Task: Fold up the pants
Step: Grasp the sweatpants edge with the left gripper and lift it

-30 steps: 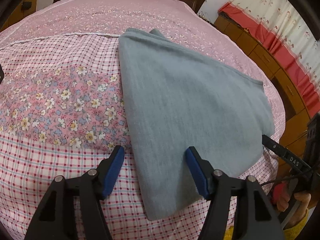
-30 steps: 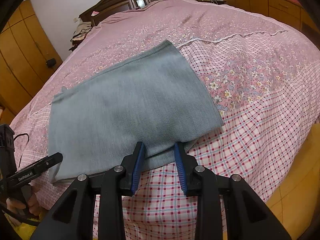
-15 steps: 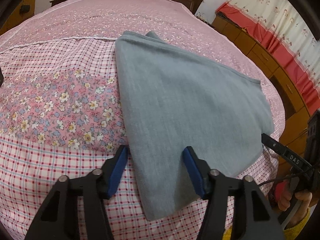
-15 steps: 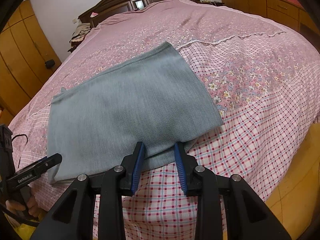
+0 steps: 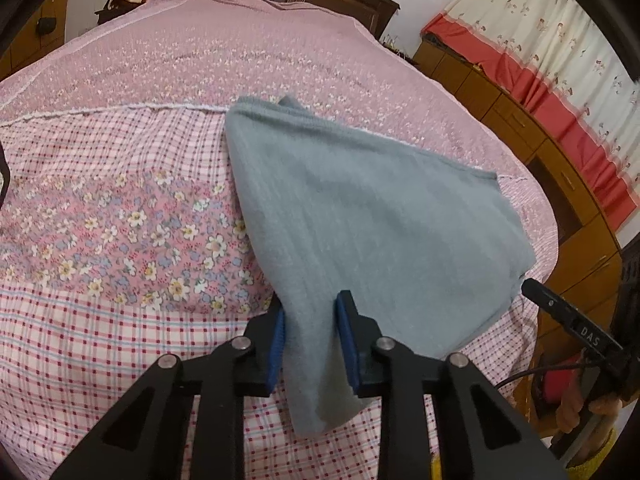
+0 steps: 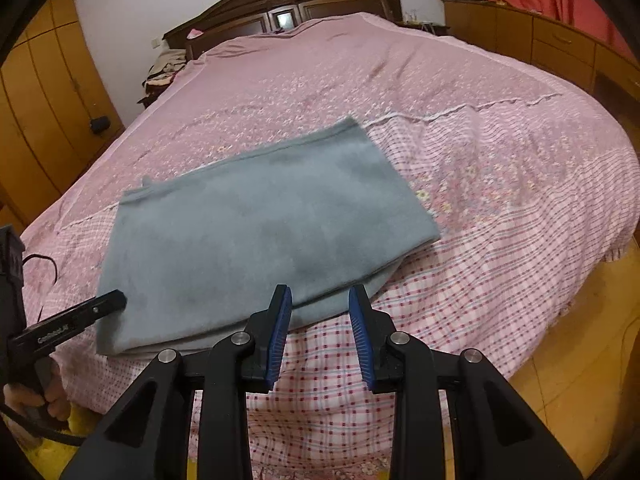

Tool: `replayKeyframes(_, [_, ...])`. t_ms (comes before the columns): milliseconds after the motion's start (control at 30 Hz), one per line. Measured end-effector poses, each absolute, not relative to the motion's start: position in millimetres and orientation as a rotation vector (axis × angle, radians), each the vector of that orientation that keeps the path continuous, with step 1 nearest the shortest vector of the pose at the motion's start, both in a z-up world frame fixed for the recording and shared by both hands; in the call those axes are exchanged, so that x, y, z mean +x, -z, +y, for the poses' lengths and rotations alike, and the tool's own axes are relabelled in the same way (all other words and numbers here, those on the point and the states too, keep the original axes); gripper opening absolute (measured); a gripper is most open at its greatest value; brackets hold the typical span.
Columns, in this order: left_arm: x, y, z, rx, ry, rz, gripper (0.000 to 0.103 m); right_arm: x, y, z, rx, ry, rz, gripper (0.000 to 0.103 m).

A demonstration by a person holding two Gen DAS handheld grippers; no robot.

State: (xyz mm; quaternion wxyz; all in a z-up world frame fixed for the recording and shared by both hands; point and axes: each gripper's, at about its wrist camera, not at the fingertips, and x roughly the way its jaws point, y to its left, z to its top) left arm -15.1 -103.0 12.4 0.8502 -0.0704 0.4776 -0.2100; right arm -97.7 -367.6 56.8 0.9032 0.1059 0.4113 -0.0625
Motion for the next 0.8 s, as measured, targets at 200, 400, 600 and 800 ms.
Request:
replayKeyframes(200, [1.3,1.4,-107.0,-0.163,0.433,1.052,0.030,-104.2,-62.5,-367.8,0.232,0.117,0.835,0.032])
replayKeyframes(400, [-5.8,-11.5,-100.7,-0.174,0.456,1.003,0.020,-110.1,-64.0,-368.7,0.240,0.115,0.826,0.032])
replayKeyframes(600, [-10.1,-44.9,-93.5,-0.205,0.503,0.940,0.017,-114.8,-66.5,-369.7,0.252,0.100,0.808,0.032])
replayKeyframes(800, [-16.6,-92.7,-116.9,-0.110,0.570,0.844,0.016,-121.9,-72.5,-373.8,0.282,0.090,0.776,0.032])
